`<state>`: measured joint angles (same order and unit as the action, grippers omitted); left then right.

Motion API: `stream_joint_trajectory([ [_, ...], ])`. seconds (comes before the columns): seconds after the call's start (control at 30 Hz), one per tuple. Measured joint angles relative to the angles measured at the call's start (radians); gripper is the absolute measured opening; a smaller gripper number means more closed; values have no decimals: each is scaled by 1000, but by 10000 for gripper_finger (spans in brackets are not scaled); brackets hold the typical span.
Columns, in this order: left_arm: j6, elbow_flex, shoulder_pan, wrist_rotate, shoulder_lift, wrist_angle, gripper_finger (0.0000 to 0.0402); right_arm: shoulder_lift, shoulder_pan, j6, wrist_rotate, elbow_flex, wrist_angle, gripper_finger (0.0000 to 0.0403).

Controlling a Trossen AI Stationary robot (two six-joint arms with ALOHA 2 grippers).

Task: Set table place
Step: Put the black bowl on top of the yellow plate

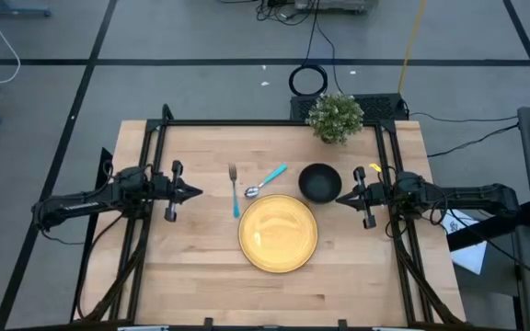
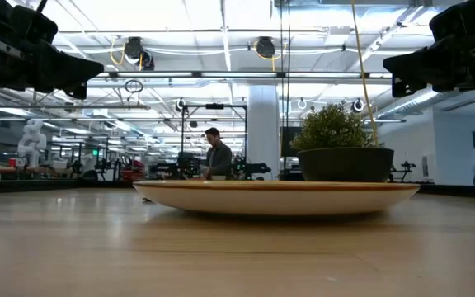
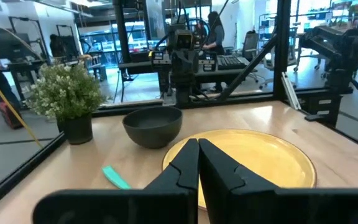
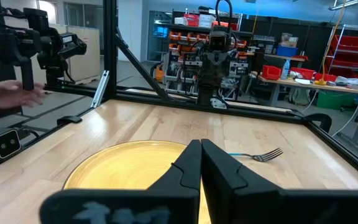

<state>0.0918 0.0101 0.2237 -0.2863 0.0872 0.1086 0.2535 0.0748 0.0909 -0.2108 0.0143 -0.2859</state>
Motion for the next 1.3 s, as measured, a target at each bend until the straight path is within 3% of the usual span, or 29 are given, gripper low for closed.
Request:
stream_joint_trajectory([
  [0.23,-63,0,0,1,0,0,17,2,0,-155,24,0,-60,0],
  [1.3,-123,0,0,0,0,0,17,2,0,-158,23,0,-61,0],
])
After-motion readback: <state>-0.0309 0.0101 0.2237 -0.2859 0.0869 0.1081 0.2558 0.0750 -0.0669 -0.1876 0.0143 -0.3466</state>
